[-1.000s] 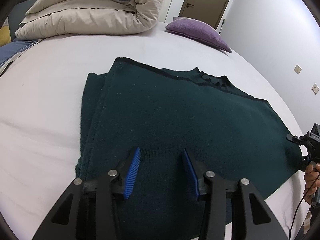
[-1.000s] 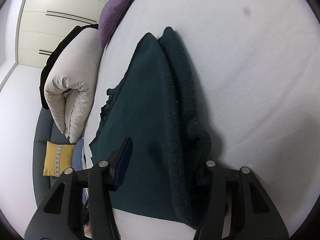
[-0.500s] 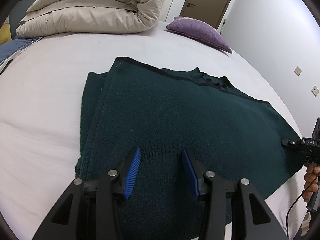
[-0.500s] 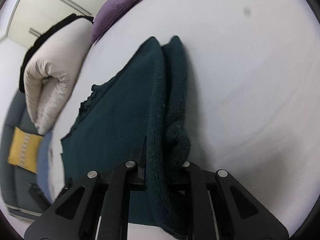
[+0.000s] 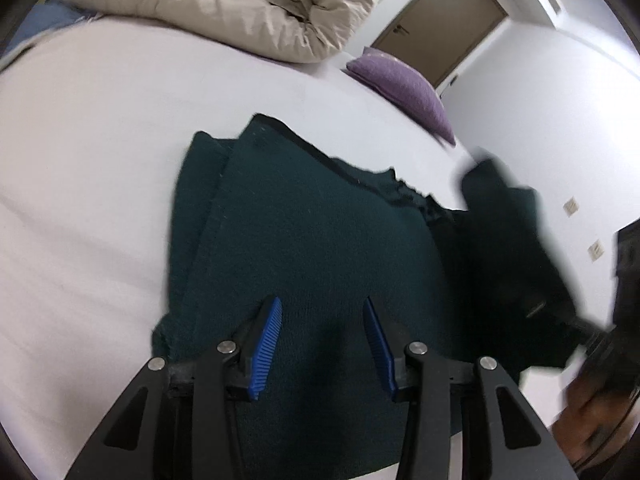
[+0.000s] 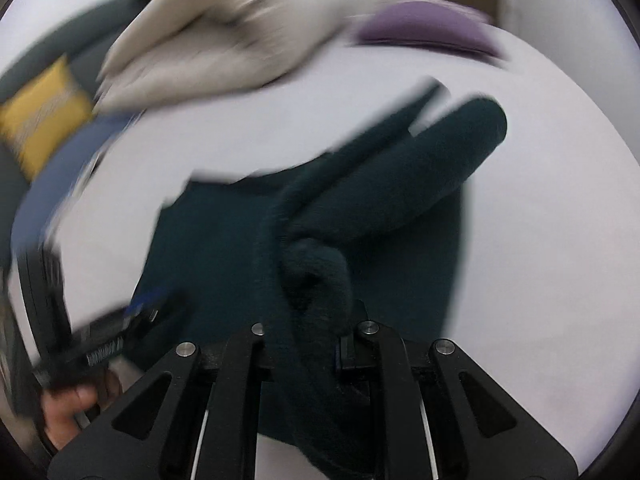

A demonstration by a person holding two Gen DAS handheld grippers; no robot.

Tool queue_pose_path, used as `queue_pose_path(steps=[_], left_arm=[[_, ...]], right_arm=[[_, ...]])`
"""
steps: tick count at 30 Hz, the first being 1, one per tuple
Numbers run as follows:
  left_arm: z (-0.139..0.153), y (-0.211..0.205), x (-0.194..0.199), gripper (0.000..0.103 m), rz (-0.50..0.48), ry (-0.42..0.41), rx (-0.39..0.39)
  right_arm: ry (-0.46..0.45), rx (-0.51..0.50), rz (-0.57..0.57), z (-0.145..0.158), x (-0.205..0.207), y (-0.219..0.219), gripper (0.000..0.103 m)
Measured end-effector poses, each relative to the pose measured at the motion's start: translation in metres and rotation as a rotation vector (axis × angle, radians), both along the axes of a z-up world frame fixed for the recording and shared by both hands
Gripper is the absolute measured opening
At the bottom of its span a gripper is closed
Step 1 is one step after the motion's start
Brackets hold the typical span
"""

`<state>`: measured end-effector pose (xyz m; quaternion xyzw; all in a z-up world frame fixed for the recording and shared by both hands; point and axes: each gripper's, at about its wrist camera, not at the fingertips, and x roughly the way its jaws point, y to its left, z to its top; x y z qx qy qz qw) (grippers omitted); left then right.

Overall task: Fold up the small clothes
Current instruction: 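Lift the side edge with the right gripper and fold it over the body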

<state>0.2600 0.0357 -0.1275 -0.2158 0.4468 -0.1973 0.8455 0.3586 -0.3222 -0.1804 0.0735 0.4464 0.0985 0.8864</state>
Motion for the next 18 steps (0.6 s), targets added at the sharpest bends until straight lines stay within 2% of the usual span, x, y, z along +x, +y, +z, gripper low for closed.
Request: queue_pose_path(steps=[2, 5, 9, 15, 16, 17, 18], left_arm=[[0.000, 0.004, 0.002, 0.046, 0.000, 0.007, -0.033], [0.000, 0.001, 0.002, 0.050, -0.023, 0.007, -0.060], [0.001, -0.008, 0.001, 0.053, -0.063, -0.002, -0.094], [-0.004, -0.004, 0.003, 0.066, -0.091, 0.035, -0.244], [-0.004, -0.003, 0.003, 0.069, -0.092, 0.041, -0.271], [-0.004, -0.002, 0.003, 0.072, -0.094, 0.046, -0.293], [-0.004, -0.001, 0.004, 0.074, -0.097, 0.050, -0.313]], right_arm=[[0.048, -0.028, 0.081, -0.019, 0.011, 0.034, 0.011], [0.061, -0.059, 0.095, -0.037, 0.016, 0.048, 0.012], [0.027, -0.058, 0.109, -0.038, 0.015, 0.048, 0.015], [0.002, -0.077, 0.128, -0.035, 0.011, 0.047, 0.019], [-0.002, -0.079, 0.138, -0.036, 0.005, 0.047, 0.026], [-0.007, -0.079, 0.148, -0.041, -0.008, 0.047, 0.040], [-0.016, -0.077, 0.169, -0.039, -0.017, 0.046, 0.049]])
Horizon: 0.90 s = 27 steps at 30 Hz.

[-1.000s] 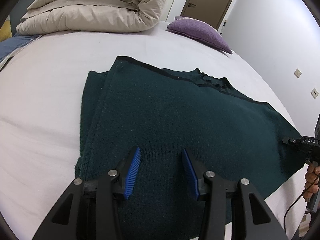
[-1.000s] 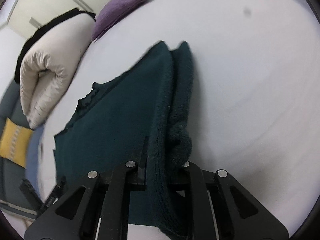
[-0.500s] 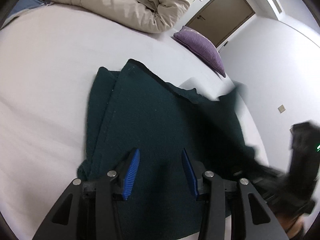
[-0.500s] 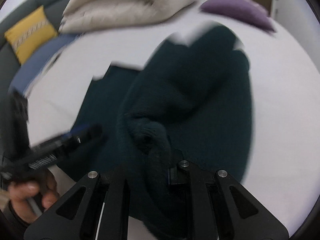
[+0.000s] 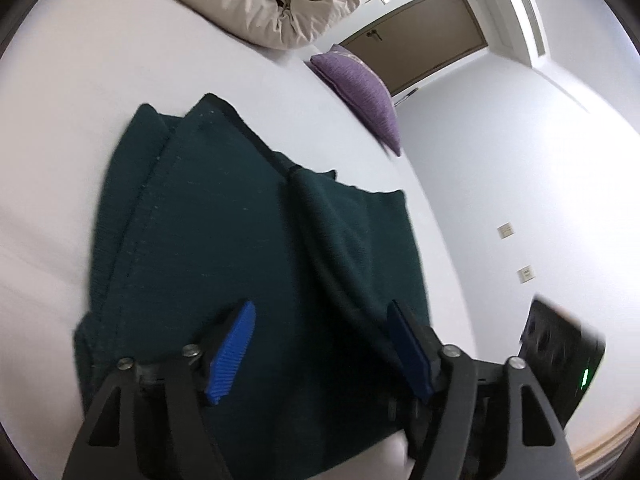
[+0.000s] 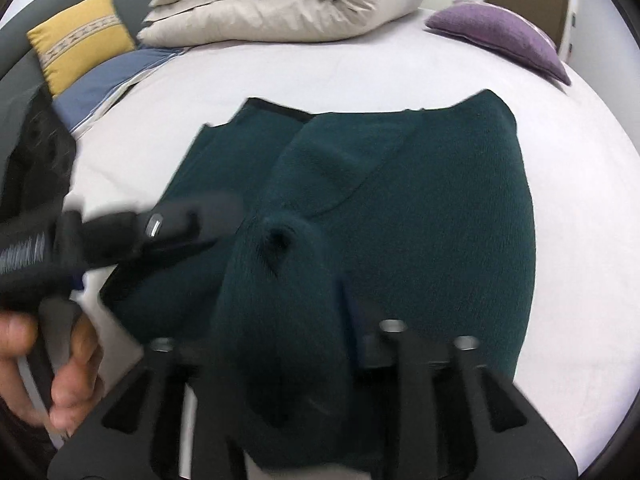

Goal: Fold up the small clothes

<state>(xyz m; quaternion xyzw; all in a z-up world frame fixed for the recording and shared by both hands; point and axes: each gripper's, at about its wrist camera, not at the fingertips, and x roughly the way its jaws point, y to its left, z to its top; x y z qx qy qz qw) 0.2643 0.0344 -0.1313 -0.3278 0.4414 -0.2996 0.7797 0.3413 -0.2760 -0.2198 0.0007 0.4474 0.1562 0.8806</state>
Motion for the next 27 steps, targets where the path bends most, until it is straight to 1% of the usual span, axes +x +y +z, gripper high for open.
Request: queue_pose_path(steps=[1, 2, 4, 7, 9, 11, 13, 15, 16, 17, 18, 20, 21, 23, 26, 27], left_arm=[[-0.001, 0.000, 0.001, 0.077, -0.003, 0.007, -0.024], [-0.001, 0.000, 0.003, 0.079, -0.007, 0.017, -0.049], [-0.004, -0.003, 0.008, 0.079, -0.025, 0.038, -0.085], [-0.009, -0.010, 0.013, 0.079, -0.046, 0.074, -0.068], [-0.011, -0.015, 0.019, 0.079, -0.058, 0.104, -0.064], [-0.011, -0.018, 0.029, 0.079, -0.051, 0.144, -0.072], [-0.007, -0.024, 0.038, 0.079, -0.060, 0.157, -0.048], [-0.004, -0.033, 0.045, 0.074, -0.071, 0.170, -0.004], [-0.003, -0.038, 0.048, 0.070, -0.079, 0.172, 0.025], [-0.003, -0.043, 0.050, 0.063, -0.084, 0.177, 0.060], [-0.003, -0.048, 0.051, 0.059, -0.084, 0.187, 0.093], [-0.005, -0.049, 0.054, 0.044, -0.072, 0.203, 0.118], [-0.005, -0.049, 0.056, 0.042, -0.067, 0.213, 0.126], [-0.005, -0.050, 0.058, 0.028, -0.062, 0.222, 0.129], [0.002, -0.053, 0.057, 0.019, -0.073, 0.191, 0.166], [0.004, -0.054, 0.057, 0.018, -0.072, 0.183, 0.173]], right_arm=[[-0.017, 0.005, 0.027, 0.002, -0.010, 0.000, 0.059], [-0.044, 0.007, 0.050, 0.003, -0.022, -0.001, 0.060], [-0.059, -0.016, 0.064, -0.002, -0.039, 0.000, 0.060], [-0.065, -0.034, 0.066, -0.010, -0.059, -0.005, 0.060], [-0.087, 0.002, 0.077, -0.006, -0.076, -0.013, 0.060], [-0.100, 0.033, 0.099, -0.004, -0.091, -0.019, 0.060], [-0.115, 0.056, 0.116, -0.006, -0.108, -0.027, 0.060], [-0.115, 0.089, 0.111, -0.010, -0.122, -0.036, 0.060], [-0.113, 0.127, 0.107, -0.012, -0.128, -0.042, 0.060], [-0.115, 0.166, 0.097, -0.013, -0.134, -0.052, 0.060], [-0.121, 0.207, 0.073, -0.013, -0.139, -0.064, 0.060], [-0.124, 0.290, 0.014, -0.014, -0.142, -0.088, 0.060], [-0.127, 0.343, -0.037, -0.015, -0.143, -0.106, 0.060], [-0.116, 0.417, -0.109, -0.019, -0.139, -0.132, 0.060], [-0.113, 0.437, -0.185, -0.022, -0.136, -0.152, 0.060], [-0.114, 0.438, -0.203, -0.024, -0.133, -0.157, 0.060]])
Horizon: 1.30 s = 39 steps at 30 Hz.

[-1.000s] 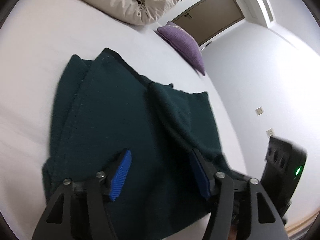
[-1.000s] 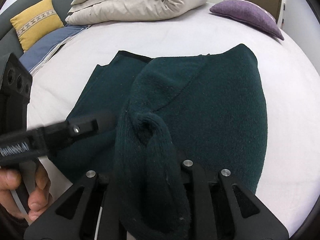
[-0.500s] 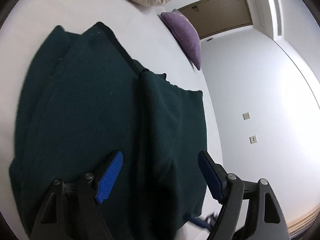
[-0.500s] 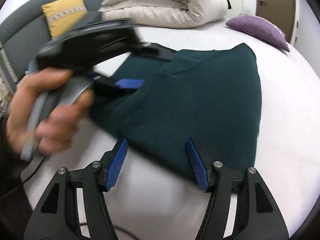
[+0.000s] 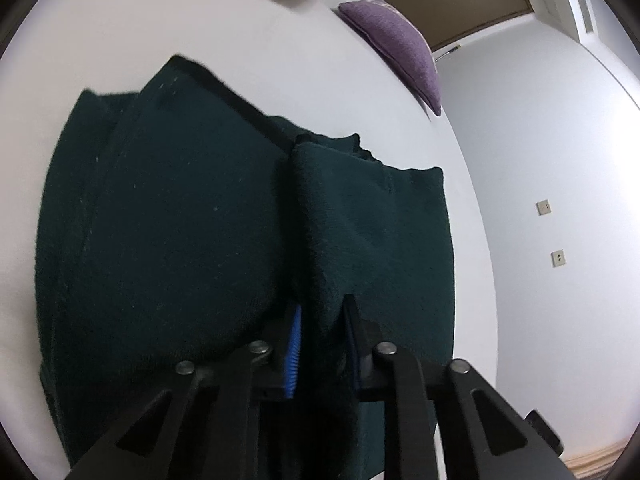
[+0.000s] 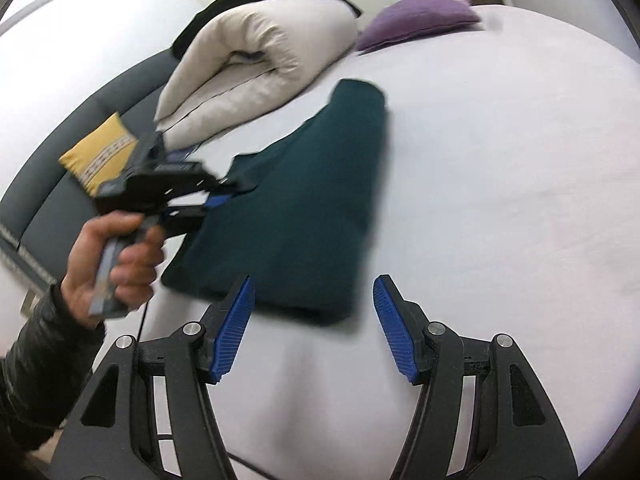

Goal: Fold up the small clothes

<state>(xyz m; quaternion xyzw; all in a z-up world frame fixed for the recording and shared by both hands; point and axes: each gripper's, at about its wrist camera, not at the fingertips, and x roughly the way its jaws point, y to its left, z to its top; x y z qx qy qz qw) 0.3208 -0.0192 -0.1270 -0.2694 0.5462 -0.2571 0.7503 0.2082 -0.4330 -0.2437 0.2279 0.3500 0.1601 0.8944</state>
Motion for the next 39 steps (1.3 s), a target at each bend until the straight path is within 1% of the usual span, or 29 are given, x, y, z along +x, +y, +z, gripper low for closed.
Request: queue_pose_path(steps=[2, 5, 10, 13, 18, 20, 22, 24, 27, 29, 30, 32, 36, 38, 39], left_arm=[[0.003, 0.005, -0.001, 0.016, 0.001, -0.008, -0.008], [0.006, 0.014, -0.003, 0.013, 0.001, -0.020, -0.037], [0.012, 0.034, -0.007, 0.012, -0.004, -0.043, -0.080], [0.016, 0.058, -0.005, 0.012, 0.037, -0.060, -0.097], [0.020, 0.107, 0.002, 0.012, 0.111, -0.071, -0.110], [0.021, 0.123, 0.001, 0.012, 0.130, -0.081, -0.108], [0.021, 0.137, -0.004, 0.012, 0.145, -0.095, -0.100], [0.013, 0.141, -0.005, 0.012, 0.157, -0.088, -0.087], [-0.018, 0.138, -0.004, 0.012, 0.171, -0.045, -0.060], [-0.038, 0.138, -0.004, 0.014, 0.195, -0.028, -0.093], [-0.043, 0.140, -0.004, 0.014, 0.206, -0.032, -0.119], [-0.044, 0.140, -0.002, 0.018, 0.218, -0.031, -0.134], [-0.028, 0.148, -0.012, 0.021, 0.250, -0.094, -0.064], [-0.011, 0.148, -0.021, 0.021, 0.269, -0.147, -0.023], [-0.002, 0.147, -0.024, 0.021, 0.263, -0.181, -0.005]], right_arm=[[0.003, 0.001, -0.018, -0.003, 0.006, -0.006, 0.060], [-0.006, -0.014, -0.027, 0.001, 0.015, -0.005, 0.060], [-0.018, -0.080, -0.032, 0.014, 0.046, 0.009, 0.060], [-0.038, -0.123, -0.008, 0.022, 0.059, 0.023, 0.060], [-0.029, -0.224, 0.034, 0.021, 0.094, 0.055, 0.060], [-0.011, -0.249, 0.052, 0.018, 0.107, 0.069, 0.060], [-0.011, -0.252, 0.066, 0.018, 0.113, 0.079, 0.060], [-0.019, -0.254, 0.082, 0.018, 0.113, 0.091, 0.060], [-0.006, -0.322, 0.085, 0.012, 0.118, 0.110, 0.063], [0.004, -0.340, 0.081, 0.007, 0.123, 0.115, 0.064], [0.009, -0.338, 0.080, 0.007, 0.124, 0.115, 0.064], [0.017, -0.336, 0.084, 0.007, 0.122, 0.114, 0.064], [0.014, -0.320, 0.061, 0.016, 0.112, 0.106, 0.064], [-0.021, -0.275, 0.046, 0.026, 0.100, 0.099, 0.064], [-0.029, -0.244, 0.041, 0.030, 0.096, 0.096, 0.064]])
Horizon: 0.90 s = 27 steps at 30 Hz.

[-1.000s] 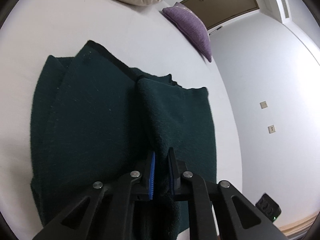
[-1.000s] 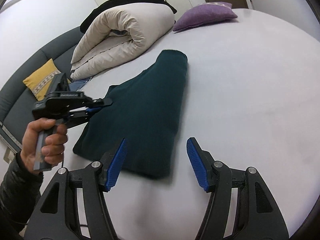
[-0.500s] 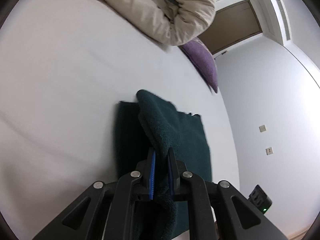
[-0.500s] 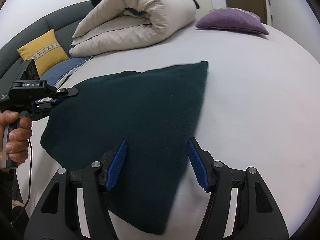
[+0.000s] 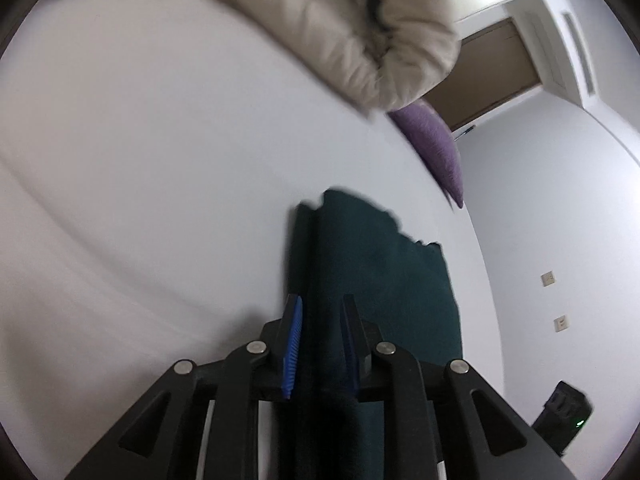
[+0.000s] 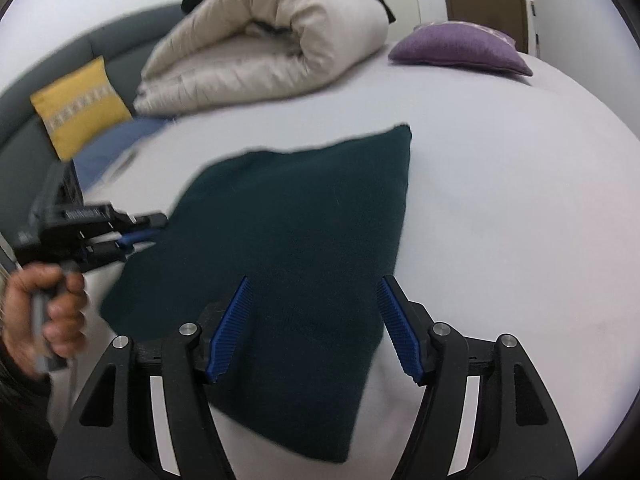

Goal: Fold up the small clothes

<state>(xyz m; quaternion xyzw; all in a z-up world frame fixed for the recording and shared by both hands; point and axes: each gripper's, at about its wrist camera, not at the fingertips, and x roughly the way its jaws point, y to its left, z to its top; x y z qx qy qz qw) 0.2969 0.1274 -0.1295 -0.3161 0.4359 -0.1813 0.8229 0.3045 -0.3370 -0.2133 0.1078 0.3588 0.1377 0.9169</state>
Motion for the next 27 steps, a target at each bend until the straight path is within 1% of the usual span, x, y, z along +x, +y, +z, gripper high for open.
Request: queue_pose_path(steps=[3, 4, 5, 6, 8, 9, 10, 11, 12, 15, 16, 18, 19, 21, 22, 23, 25, 27], left_arm=[[0.030, -0.026, -0.015, 0.021, -0.052, -0.124, 0.089], [0.035, -0.037, -0.023, 0.021, -0.080, -0.158, 0.120], [0.035, -0.049, -0.030, 0.021, -0.111, -0.172, 0.163], [0.033, -0.060, -0.031, 0.021, -0.135, -0.171, 0.201], [0.017, -0.080, -0.027, 0.021, -0.172, -0.136, 0.291], [0.007, -0.086, -0.024, 0.021, -0.179, -0.110, 0.356], [-0.003, -0.090, -0.022, 0.015, -0.189, -0.097, 0.401], [-0.007, -0.089, -0.021, 0.013, -0.190, -0.097, 0.410], [-0.007, -0.087, -0.020, 0.013, -0.192, -0.095, 0.406], [-0.007, -0.086, -0.017, 0.013, -0.209, -0.083, 0.402], [-0.009, -0.086, -0.016, 0.013, -0.213, -0.082, 0.401], [-0.010, -0.086, -0.016, 0.013, -0.217, -0.080, 0.406], [-0.010, -0.087, -0.017, 0.013, -0.219, -0.081, 0.410], [-0.011, -0.086, -0.019, 0.013, -0.225, -0.078, 0.413], [-0.012, -0.085, -0.019, 0.012, -0.227, -0.073, 0.409], [-0.012, -0.085, -0.018, 0.012, -0.227, -0.070, 0.404], [-0.013, -0.085, -0.012, 0.012, -0.225, -0.061, 0.393], [-0.014, -0.084, -0.010, 0.012, -0.222, -0.055, 0.388]], right_arm=[[0.007, 0.110, 0.053, 0.007, -0.003, -0.001, 0.062], [0.011, 0.127, 0.071, 0.006, -0.003, 0.001, 0.061], [0.018, 0.146, 0.093, 0.004, -0.003, 0.003, 0.059], [0.026, 0.162, 0.104, 0.002, -0.001, 0.005, 0.059], [0.057, 0.229, 0.124, -0.006, 0.003, 0.005, 0.059], [0.079, 0.269, 0.133, -0.013, 0.007, 0.002, 0.059], [0.108, 0.308, 0.138, -0.022, 0.009, -0.002, 0.056], [0.135, 0.346, 0.141, -0.030, 0.011, -0.006, 0.049], [0.152, 0.383, 0.138, -0.035, 0.011, -0.011, 0.047], [0.185, 0.485, 0.152, -0.041, 0.006, -0.025, 0.047], [0.185, 0.531, 0.166, -0.040, 0.004, -0.029, 0.050], [0.181, 0.585, 0.203, -0.037, 0.001, -0.031, 0.050], [0.204, 0.585, 0.222, -0.040, 0.001, -0.031, 0.050], [0.300, 0.556, 0.270, -0.058, 0.005, -0.022, 0.048], [0.346, 0.544, 0.283, -0.069, 0.006, -0.021, 0.044], [0.358, 0.551, 0.287, -0.075, 0.005, -0.023, 0.039], [0.368, 0.587, 0.282, -0.075, 0.001, -0.036, 0.039], [0.360, 0.596, 0.255, -0.068, -0.002, -0.049, 0.039]])
